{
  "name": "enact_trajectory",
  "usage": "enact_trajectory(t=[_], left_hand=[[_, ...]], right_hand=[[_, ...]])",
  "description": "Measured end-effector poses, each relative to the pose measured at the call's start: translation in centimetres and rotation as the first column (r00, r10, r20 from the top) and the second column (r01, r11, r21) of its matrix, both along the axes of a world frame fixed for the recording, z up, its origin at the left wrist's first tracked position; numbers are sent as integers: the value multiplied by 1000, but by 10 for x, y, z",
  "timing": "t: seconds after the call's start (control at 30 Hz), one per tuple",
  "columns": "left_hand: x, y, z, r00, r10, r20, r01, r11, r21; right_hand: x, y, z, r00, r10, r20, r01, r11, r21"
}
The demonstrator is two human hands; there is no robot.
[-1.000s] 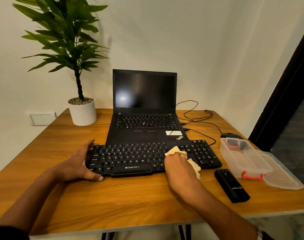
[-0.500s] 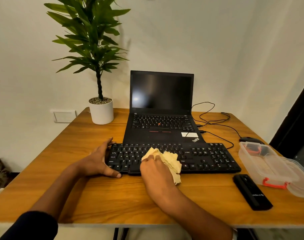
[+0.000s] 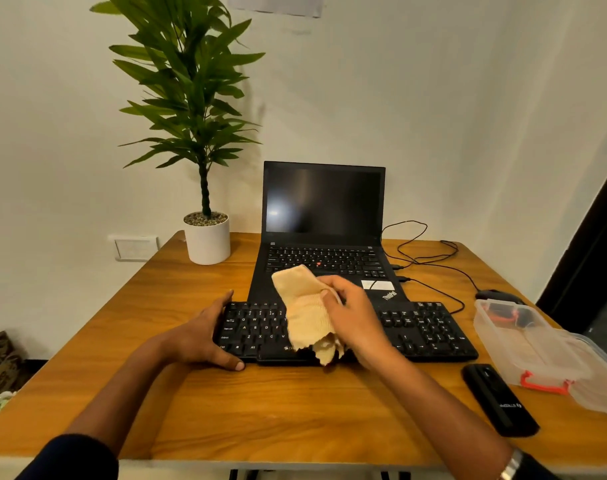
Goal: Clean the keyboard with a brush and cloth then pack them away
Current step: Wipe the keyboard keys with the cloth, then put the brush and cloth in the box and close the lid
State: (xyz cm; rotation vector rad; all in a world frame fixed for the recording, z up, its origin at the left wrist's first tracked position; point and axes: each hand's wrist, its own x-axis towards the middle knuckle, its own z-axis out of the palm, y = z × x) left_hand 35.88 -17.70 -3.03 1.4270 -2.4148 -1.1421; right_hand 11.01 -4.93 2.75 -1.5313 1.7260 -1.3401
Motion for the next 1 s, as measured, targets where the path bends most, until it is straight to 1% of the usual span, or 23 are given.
enact_trajectory(t=[0.1,0.17,0.2,0.23,0.27,0.3,0.33,0.37,0.4,0.43,0.47,0.5,0.57,0.63,0.7,0.77,0.87,1.0], left_hand=[[-8,4,12,996,-28,89,27,999,17],[-20,11,21,988,-28,154,36,998,-49],[-28,16,27,987,-12,163,30,994,-109],[-40,22,33,990,12,144,15,982,-187],[-53,30,39,996,28,80,-5,962,-272],[-70,39,46,1000,21,-23,-28,940,-341],[-88,49,53,988,9,-155,-65,930,-361],[-106,57,58,955,10,-296,-109,941,-320],[-127,66,63,910,18,-414,-121,967,-225],[-147,73,65,864,36,-502,-94,991,-90],[-169,81,67,826,57,-561,-39,998,43],[-189,87,68,797,93,-597,12,985,170],[-222,98,74,768,199,-609,52,928,368],[-249,107,78,744,244,-622,70,897,436],[-268,111,77,709,258,-657,93,889,449],[-288,113,77,703,239,-670,111,894,435],[-318,121,78,722,188,-666,132,908,398],[-362,131,81,768,126,-628,125,932,339]], right_hand=[[-19,6,10,974,-28,225,20,999,39],[-32,12,14,945,-67,319,51,997,60],[-39,14,16,933,-95,346,73,994,76],[-47,17,17,919,-124,373,95,991,96],[-54,20,18,901,-150,407,109,987,121],[-62,24,19,877,-165,452,111,983,144],[-70,27,19,850,-168,499,100,982,159],[-77,30,19,825,-161,541,83,983,166],[-85,34,19,805,-151,574,70,985,161],[-92,38,20,788,-139,600,62,987,147],[-99,43,21,773,-127,622,59,990,128],[-106,48,22,757,-110,644,53,993,107],[-121,57,24,735,-90,672,50,996,79],[-138,67,25,744,-103,660,71,995,76],[-155,74,24,789,-149,596,117,989,93],[-174,84,23,830,-209,517,176,978,112],[-203,93,25,874,-325,361,293,946,143],[-240,102,28,873,-456,172,423,884,199]])
